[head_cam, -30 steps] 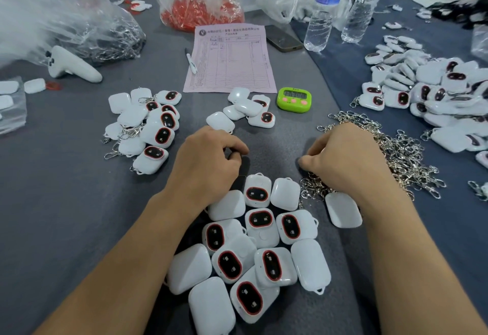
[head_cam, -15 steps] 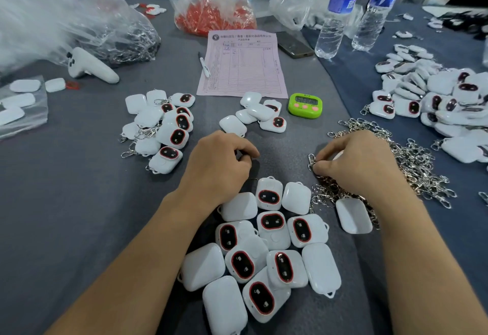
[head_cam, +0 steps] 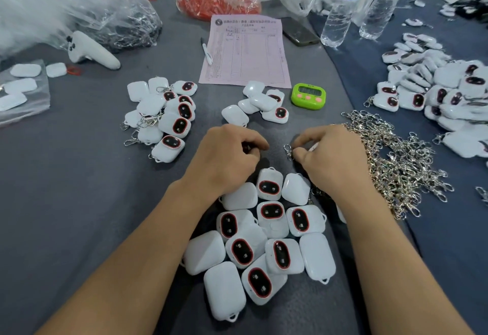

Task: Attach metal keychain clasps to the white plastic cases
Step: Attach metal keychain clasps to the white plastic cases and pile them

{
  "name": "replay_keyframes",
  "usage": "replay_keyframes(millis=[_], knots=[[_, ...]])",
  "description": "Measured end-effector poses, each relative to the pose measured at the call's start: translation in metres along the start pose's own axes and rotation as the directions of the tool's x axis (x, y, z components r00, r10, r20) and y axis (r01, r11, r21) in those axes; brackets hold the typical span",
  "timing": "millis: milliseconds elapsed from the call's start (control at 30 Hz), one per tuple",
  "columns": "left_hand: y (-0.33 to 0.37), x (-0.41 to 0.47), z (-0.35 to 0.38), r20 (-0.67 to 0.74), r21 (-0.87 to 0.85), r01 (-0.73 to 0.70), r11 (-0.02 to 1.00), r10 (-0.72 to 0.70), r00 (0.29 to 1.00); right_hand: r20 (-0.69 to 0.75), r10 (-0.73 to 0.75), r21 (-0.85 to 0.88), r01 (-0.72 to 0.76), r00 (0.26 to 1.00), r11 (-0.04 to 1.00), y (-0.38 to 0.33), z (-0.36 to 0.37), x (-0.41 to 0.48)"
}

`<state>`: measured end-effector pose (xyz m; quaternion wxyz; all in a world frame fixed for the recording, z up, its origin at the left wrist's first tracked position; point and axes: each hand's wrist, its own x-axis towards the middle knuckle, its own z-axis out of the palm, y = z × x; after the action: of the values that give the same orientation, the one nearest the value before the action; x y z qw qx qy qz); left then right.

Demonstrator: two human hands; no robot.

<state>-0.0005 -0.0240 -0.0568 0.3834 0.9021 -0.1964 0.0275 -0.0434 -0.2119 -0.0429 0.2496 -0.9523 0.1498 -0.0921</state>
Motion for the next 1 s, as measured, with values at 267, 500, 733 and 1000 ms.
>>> replay_keyframes(millis=[267,500,733,1000], knots=[[0.005,0.003,0.004,0.113,0.018,-0.02,1.0,0.017,0.993,0.085,-0.038,0.094,0.03,0.996,0.995,-0.01,0.005,-0.006],[0.004,0.007,0.004,0.123,0.017,0.011,1.0,-0.013,0.992,0.055,-0.038,0.113,0.031,0.998,0.993,-0.015,0.012,-0.007],[0.006,0.004,0.004,0.091,-0.125,0.021,0.992,-0.01,0.996,-0.077,-0.013,0.323,0.037,0.997,0.946,-0.016,0.013,-0.008],[0.008,0.003,0.0,-0.118,-0.354,0.034,0.935,-0.081,0.99,-0.044,-0.005,0.566,0.029,0.999,0.824,-0.025,0.015,-0.01]])
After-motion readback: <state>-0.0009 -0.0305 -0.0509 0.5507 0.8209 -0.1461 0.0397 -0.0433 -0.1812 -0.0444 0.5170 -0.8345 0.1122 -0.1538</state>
